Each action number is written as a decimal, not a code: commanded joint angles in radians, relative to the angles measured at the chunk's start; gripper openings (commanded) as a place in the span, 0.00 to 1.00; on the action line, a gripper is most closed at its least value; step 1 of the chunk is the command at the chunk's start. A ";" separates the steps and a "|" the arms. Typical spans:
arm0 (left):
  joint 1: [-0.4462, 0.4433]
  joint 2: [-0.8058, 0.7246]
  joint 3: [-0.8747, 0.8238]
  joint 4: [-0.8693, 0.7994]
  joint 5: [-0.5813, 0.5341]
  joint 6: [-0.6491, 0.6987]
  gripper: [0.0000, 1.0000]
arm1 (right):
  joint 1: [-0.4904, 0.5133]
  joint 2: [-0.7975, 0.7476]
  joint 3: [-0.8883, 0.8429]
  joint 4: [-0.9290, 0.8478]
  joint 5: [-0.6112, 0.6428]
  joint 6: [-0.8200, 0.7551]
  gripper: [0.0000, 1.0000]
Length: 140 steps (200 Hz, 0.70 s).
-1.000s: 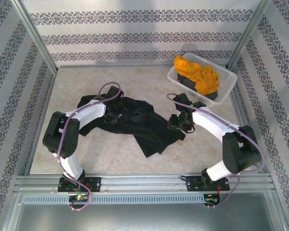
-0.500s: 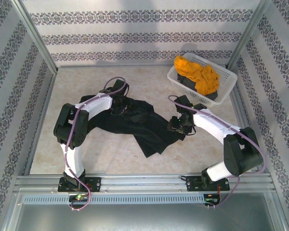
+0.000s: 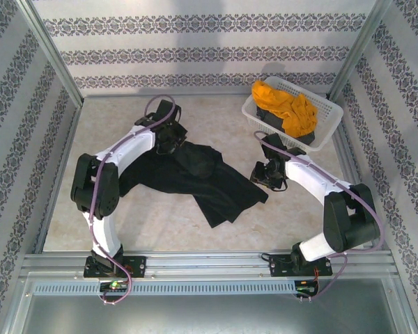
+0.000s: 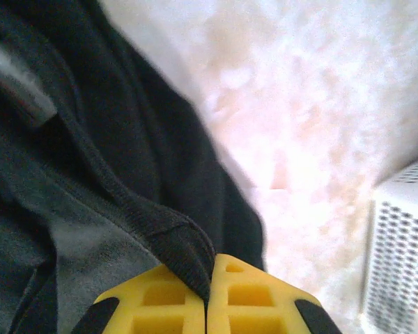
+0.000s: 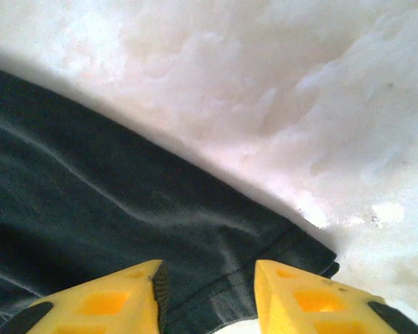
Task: Fold and stack the t-shirts
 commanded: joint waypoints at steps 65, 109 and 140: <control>0.114 -0.163 0.038 -0.029 0.011 0.068 0.00 | -0.013 0.037 0.035 0.067 -0.052 0.135 0.35; 0.148 -0.252 -0.021 -0.078 -0.028 0.070 0.00 | 0.034 0.081 -0.004 0.124 -0.062 0.376 0.46; 0.196 -0.420 -0.101 -0.072 -0.184 0.090 0.00 | 0.078 0.078 -0.016 0.169 -0.025 0.557 0.54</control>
